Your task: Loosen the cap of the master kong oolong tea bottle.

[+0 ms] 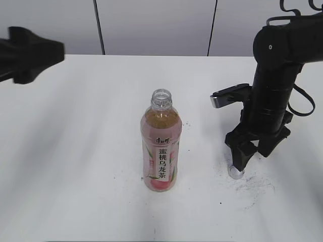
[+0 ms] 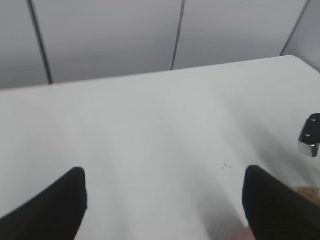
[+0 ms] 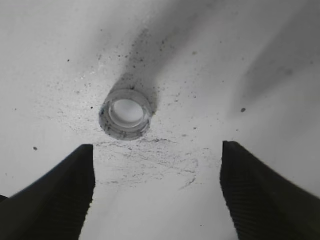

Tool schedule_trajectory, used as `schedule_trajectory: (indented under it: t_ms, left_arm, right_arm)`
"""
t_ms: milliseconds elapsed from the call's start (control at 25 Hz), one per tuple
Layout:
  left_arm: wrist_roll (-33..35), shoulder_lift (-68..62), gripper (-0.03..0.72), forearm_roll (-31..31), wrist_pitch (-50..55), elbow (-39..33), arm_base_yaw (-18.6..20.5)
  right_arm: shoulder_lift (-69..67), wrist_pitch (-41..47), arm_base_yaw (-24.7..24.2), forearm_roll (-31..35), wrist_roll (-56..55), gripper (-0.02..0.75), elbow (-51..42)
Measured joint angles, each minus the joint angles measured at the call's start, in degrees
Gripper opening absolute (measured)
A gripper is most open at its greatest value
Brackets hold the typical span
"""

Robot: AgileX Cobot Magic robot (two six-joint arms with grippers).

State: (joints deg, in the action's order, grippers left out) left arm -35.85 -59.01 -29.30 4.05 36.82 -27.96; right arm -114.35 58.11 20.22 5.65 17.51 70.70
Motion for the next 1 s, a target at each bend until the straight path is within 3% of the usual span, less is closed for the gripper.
schedule_trajectory:
  t_ms: [160, 240, 360, 480, 640, 840, 1000]
  left_arm:
    - [5.9, 9.8, 0.547, 14.9, 20.9, 0.4, 0.0]
    - [15.1, 16.0, 0.544, 23.8, 32.0, 1.6, -0.1]
    - [27.1, 23.0, 0.542, 31.7, 44.7, 4.6, -0.1]
    - [32.4, 30.0, 0.542, 31.3, 54.6, 5.7, -0.1]
    - [33.9, 38.0, 0.542, 28.3, 64.6, 5.7, -0.1]
    - [34.2, 46.3, 0.542, 28.8, 65.7, 3.9, -0.1]
    - [34.3, 51.1, 0.542, 29.3, 66.3, -1.0, -0.1]
  right_arm:
    - [0.0, 1.6, 0.0, 0.0, -0.4, 0.585, 0.0]
    - [0.0, 2.8, 0.0, 0.1, -0.5, 0.586, 0.0]
    - [0.0, 4.7, 0.0, 0.1, -0.7, 0.586, 0.0]
    - [0.8, 6.4, 0.0, 0.1, -1.3, 0.586, 0.0]
    - [5.4, 7.4, 0.0, 0.0, -2.6, 0.586, 0.0]
    - [13.9, 9.6, 0.0, 0.0, -4.4, 0.586, -3.2]
    - [22.9, 10.0, 0.0, 0.0, -5.0, 0.586, -11.0]
